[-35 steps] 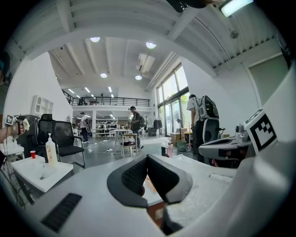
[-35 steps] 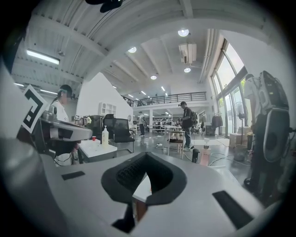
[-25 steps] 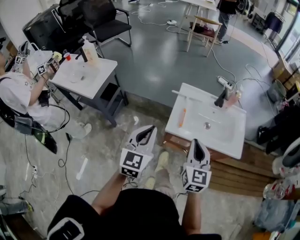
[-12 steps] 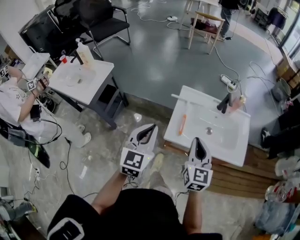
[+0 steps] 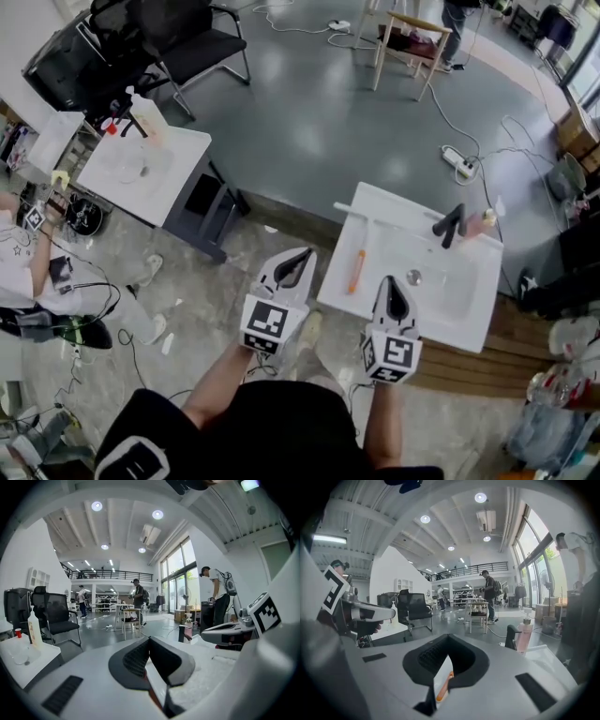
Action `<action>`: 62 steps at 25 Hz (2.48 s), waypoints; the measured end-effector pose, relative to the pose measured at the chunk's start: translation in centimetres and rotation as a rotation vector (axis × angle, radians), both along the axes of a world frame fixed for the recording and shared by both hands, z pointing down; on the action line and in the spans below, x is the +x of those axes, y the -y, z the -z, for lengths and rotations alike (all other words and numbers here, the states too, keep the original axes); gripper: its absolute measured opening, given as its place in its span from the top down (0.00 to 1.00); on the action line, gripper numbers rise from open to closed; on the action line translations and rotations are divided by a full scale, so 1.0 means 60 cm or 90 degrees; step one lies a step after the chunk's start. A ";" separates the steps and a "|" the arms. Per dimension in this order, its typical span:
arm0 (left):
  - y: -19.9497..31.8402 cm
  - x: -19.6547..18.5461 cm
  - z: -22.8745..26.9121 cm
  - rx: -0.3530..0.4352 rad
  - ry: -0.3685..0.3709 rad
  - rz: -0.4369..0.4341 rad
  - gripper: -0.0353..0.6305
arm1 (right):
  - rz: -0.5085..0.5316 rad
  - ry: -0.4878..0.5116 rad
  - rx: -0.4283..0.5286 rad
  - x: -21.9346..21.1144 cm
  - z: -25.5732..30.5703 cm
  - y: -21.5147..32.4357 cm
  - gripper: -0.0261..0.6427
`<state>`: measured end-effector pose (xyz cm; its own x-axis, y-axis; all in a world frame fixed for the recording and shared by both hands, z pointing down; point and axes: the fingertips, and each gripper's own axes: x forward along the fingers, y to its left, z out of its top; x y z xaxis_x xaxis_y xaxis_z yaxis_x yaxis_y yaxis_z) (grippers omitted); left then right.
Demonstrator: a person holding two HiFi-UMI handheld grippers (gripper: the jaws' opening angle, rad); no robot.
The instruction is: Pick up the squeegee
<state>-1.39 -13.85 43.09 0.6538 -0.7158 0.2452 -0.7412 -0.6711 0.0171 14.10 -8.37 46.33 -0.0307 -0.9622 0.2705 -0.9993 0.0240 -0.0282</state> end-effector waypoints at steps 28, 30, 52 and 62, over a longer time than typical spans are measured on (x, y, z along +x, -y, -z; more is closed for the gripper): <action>0.198 0.061 -0.202 -0.126 0.051 -0.017 0.94 | 0.001 0.048 -0.143 0.045 -0.203 0.204 0.96; 0.205 0.066 -0.215 -0.134 0.051 -0.020 0.94 | 0.000 0.051 -0.149 0.050 -0.218 0.211 0.96; 0.257 0.079 -0.290 -0.193 0.062 -0.009 0.94 | -0.018 0.099 -0.293 0.045 -0.359 0.276 0.58; 0.273 0.077 -0.305 -0.203 0.069 0.000 0.94 | -0.015 0.076 -0.351 0.045 -0.404 0.277 0.63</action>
<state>3.25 -30.22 61.38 0.6118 -0.5919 0.5248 -0.7500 -0.6449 0.1469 16.79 -25.00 70.55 -0.0718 -0.6806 0.7292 -0.9885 -0.0491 -0.1432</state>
